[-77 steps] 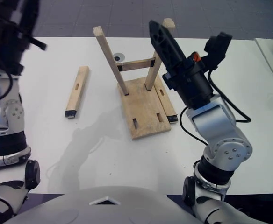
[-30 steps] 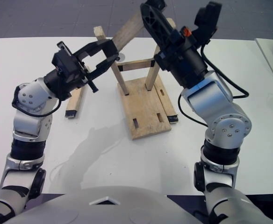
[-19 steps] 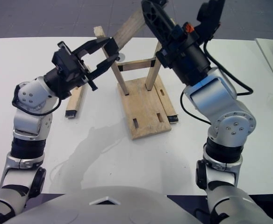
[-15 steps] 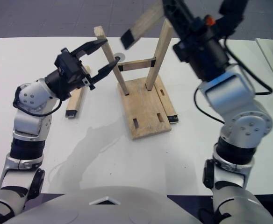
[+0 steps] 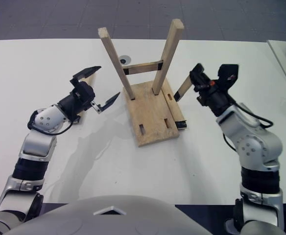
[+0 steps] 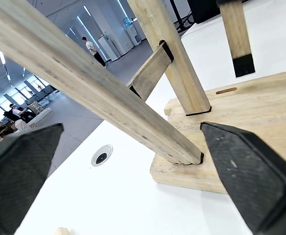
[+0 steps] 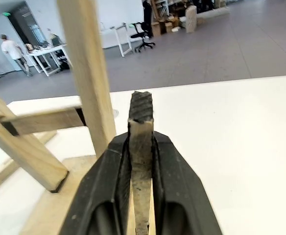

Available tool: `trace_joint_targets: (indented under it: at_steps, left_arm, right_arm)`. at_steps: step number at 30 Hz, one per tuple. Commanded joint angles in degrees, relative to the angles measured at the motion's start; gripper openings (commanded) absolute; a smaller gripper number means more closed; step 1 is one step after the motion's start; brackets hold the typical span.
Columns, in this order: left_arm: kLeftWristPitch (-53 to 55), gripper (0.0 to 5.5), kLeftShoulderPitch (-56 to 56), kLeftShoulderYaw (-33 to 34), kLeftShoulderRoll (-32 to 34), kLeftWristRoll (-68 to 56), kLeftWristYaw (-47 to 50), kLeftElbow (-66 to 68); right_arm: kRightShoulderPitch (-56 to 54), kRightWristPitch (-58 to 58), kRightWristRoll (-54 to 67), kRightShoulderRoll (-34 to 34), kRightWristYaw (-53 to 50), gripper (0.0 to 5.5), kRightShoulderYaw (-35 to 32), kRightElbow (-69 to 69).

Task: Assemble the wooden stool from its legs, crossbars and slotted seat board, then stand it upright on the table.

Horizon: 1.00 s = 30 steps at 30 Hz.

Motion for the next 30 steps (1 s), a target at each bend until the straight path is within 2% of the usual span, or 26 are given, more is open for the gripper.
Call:
trace_joint_targets:
  at_steps: [1,7,14,24,30]
  left_arm:
    - [2.39,5.4,-1.23,-0.71,-1.49,-1.3,-0.62,1.74]
    - [9.33,5.4,-3.83,-0.74,-6.55,-6.58,-0.89,7.25]
    - [17.86,5.4,-8.55,1.28,-13.11,-8.23,5.17,11.94]
    - [18.84,5.4,-12.63,-1.0,-17.59,-3.71,11.32,16.78]
    - [19.5,5.4,-14.35,-1.5,-17.49,0.35,15.21,18.93]
  right_arm:
    - [-0.23,-1.72,-2.87,3.5,1.09,0.44,-1.5,1.86]
    - [-1.39,-1.97,-5.03,6.37,1.3,0.44,-2.85,0.29]
    - [-3.03,-2.33,-10.54,8.85,2.87,0.44,0.06,1.67]
    - [-4.02,-1.86,-16.92,12.31,3.37,0.44,1.79,3.54]
    - [-2.6,-1.9,-22.16,12.21,2.76,0.44,2.53,3.88]
